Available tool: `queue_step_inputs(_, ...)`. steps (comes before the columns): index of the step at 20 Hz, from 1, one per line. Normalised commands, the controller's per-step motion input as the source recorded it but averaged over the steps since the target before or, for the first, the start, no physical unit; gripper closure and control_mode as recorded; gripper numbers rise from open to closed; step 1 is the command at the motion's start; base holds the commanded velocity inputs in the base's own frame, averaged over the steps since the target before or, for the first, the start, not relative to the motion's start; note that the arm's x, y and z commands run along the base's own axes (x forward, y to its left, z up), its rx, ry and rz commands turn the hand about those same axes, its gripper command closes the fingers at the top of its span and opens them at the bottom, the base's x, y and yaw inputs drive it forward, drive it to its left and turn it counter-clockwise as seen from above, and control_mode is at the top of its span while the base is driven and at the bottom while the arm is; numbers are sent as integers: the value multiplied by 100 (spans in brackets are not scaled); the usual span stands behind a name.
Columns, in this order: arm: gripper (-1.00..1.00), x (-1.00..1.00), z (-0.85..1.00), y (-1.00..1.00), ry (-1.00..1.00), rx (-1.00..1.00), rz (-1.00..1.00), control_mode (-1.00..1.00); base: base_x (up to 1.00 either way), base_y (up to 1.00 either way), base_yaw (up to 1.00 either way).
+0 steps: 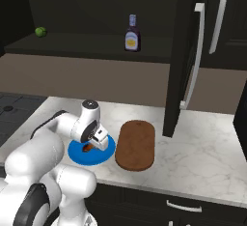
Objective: Pick the chicken drumstick from the plate and place it on the cutting board. Then pick the condiment bottle from the cabinet and place it next to the cutting board.
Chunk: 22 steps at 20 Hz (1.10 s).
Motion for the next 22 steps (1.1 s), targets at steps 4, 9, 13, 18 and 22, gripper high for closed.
queue_step_inputs(4, -100, -27, -39, 1, -3, 0, 0, -100, 0, 0, 0)
queue_step_inputs(9, -100, -21, -40, 11, -4, 0, 0, -100, 0, 0, 0)
queue_step_inputs(13, -100, -10, -42, 19, -4, 0, 0, -100, 0, 0, 0)
queue_step_inputs(18, -100, -6, -43, 22, -4, 0, 0, -100, 0, 0, 0)
queue_step_inputs(22, -100, -5, -39, 16, -1, 0, 0, -100, 0, 0, 0)
